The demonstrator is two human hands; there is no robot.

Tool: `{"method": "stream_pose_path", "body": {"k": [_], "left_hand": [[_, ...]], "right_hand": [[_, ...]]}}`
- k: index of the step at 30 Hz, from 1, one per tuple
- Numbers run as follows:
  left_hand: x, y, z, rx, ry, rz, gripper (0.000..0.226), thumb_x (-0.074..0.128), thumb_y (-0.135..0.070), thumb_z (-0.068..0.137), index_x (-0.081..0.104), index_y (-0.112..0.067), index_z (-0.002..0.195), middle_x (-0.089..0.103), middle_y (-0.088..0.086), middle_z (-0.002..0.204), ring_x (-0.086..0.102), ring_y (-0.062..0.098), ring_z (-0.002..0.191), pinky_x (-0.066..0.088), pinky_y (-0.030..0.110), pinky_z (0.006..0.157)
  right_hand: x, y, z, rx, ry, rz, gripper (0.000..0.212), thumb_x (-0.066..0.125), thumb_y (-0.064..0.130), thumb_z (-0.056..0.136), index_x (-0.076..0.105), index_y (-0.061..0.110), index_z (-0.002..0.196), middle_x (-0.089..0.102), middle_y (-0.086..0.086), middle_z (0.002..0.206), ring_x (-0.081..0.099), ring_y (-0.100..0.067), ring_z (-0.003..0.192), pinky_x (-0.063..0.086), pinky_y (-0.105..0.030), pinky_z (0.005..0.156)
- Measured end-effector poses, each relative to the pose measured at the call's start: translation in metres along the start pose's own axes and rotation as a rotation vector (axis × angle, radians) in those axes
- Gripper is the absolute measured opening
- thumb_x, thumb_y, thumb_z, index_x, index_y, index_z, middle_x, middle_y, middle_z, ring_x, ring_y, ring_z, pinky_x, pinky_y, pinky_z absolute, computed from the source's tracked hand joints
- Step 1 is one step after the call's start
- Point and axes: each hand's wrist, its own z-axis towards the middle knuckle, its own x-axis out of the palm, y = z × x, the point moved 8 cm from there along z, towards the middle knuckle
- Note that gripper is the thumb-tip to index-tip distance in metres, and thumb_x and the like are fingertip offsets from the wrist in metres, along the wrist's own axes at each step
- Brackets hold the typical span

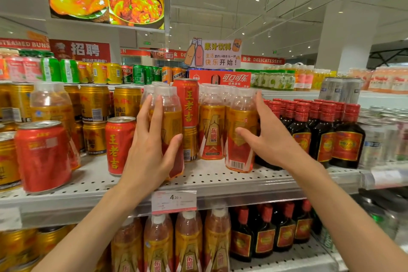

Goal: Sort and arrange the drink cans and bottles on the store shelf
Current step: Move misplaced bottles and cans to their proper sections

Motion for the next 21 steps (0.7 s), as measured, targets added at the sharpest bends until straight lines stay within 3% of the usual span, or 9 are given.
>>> {"method": "stream_pose_path", "body": {"k": [4,7,11,14,17,21], "left_hand": [[0.001,-0.001,0.000,-0.001,-0.011,0.008,0.088,0.058,-0.033,0.098,0.000,-0.027,0.162,-0.003,-0.002,0.170,0.003,0.016,0.158,0.028,0.046,0.121],[-0.001,-0.001,-0.001,-0.003,-0.006,0.022,0.088,0.059,-0.033,0.097,0.000,-0.026,0.162,-0.003,-0.003,0.170,0.007,0.018,0.158,0.039,0.053,0.116],[-0.007,-0.002,-0.001,-0.012,-0.015,0.075,0.088,0.058,-0.038,0.096,0.001,-0.026,0.162,0.000,-0.003,0.171,0.010,0.017,0.157,0.035,0.044,0.117],[-0.011,-0.004,0.000,-0.001,-0.004,0.155,0.089,0.059,-0.043,0.094,0.005,-0.023,0.162,0.007,0.001,0.171,0.013,0.018,0.157,0.027,0.034,0.116],[-0.021,-0.005,0.004,0.020,0.013,0.276,0.091,0.065,-0.049,0.089,0.016,-0.020,0.161,0.024,0.006,0.166,0.025,0.023,0.153,0.029,0.033,0.114],[-0.034,-0.007,0.011,0.084,0.023,0.385,0.084,0.061,-0.056,0.088,0.030,-0.017,0.155,0.043,0.010,0.153,0.041,0.029,0.140,0.041,0.045,0.114]], "right_hand": [[0.007,0.009,-0.012,-0.054,-0.164,-0.084,0.114,0.077,0.043,0.085,-0.005,0.025,0.161,0.013,0.001,0.167,0.019,-0.016,0.152,0.026,-0.043,0.123],[0.008,0.003,-0.013,-0.064,-0.157,-0.041,0.113,0.077,0.036,0.087,-0.008,0.029,0.161,0.008,0.007,0.168,0.015,-0.013,0.154,0.027,-0.044,0.123],[0.004,-0.002,-0.016,-0.073,-0.118,-0.004,0.111,0.075,0.037,0.088,-0.010,0.035,0.160,0.005,0.012,0.169,0.017,-0.011,0.153,0.028,-0.033,0.117],[0.005,-0.003,-0.017,-0.065,-0.131,-0.063,0.109,0.074,0.041,0.088,-0.007,0.031,0.161,0.004,0.010,0.170,0.014,-0.010,0.154,0.023,-0.033,0.121],[-0.002,0.004,-0.020,-0.090,-0.238,-0.139,0.096,0.072,0.040,0.089,0.013,0.017,0.161,0.019,-0.002,0.167,0.017,-0.017,0.154,0.024,-0.041,0.125],[-0.010,0.045,-0.018,-0.320,-0.413,-0.201,0.060,0.071,0.025,0.091,0.047,0.008,0.142,0.051,-0.008,0.141,0.046,-0.022,0.133,0.036,-0.034,0.116]]}}
